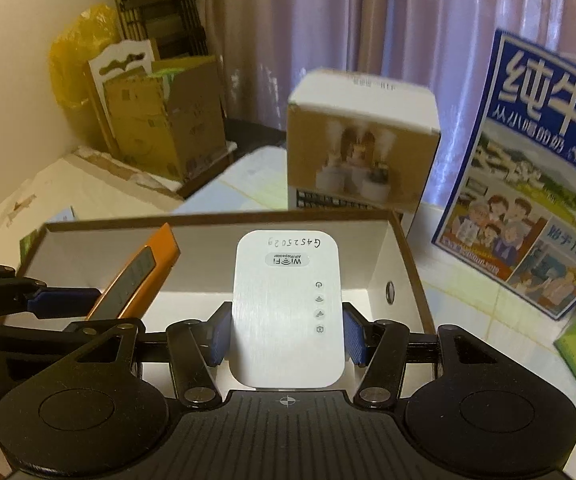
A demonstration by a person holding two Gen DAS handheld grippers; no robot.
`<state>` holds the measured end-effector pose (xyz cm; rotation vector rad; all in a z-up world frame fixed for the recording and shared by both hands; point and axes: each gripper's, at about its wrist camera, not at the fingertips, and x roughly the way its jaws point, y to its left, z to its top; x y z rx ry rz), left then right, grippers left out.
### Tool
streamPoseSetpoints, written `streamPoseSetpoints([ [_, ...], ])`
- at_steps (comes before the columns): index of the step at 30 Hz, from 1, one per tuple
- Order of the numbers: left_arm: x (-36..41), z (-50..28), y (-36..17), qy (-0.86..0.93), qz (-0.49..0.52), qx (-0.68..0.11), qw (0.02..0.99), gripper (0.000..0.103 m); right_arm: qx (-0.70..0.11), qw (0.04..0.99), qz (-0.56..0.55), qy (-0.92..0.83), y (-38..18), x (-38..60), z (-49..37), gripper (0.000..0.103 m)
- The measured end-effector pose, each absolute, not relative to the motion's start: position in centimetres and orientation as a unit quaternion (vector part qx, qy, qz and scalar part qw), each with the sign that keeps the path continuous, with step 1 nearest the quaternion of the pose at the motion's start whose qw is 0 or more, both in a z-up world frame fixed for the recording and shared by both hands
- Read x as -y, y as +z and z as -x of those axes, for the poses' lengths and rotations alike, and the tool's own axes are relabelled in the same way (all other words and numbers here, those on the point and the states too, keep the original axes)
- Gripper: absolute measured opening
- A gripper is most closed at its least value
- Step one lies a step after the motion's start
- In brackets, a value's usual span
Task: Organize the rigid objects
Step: 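Carry the repeater and knife into the brown box and release both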
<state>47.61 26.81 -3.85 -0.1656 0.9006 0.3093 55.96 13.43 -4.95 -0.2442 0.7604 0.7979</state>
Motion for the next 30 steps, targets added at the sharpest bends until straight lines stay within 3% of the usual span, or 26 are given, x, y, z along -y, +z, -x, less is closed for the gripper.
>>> streamPoseSetpoints([
  [14, -27.0, -49.4, -8.4, 0.146, 0.105, -0.482, 0.858, 0.031, -0.400, 0.828, 0.130, 0.371, -8.6, -13.6, -57.3, 0.053],
  [17, -27.0, -49.1, -8.2, 0.148, 0.100, -0.476, 0.861, 0.035, -0.406, 0.826, 0.129, 0.369, -8.6, -13.2, -57.0, 0.053],
  [20, -27.2, -48.8, -7.8, 0.151, 0.100, -0.471, 0.863, 0.046, -0.408, 0.827, 0.123, 0.366, -8.4, -12.4, -56.3, 0.053],
  [30, -26.5, -45.7, -5.2, 0.139, 0.099, -0.451, 0.876, 0.046, -0.396, 0.836, 0.067, 0.375, -5.6, -9.2, -52.6, 0.054],
])
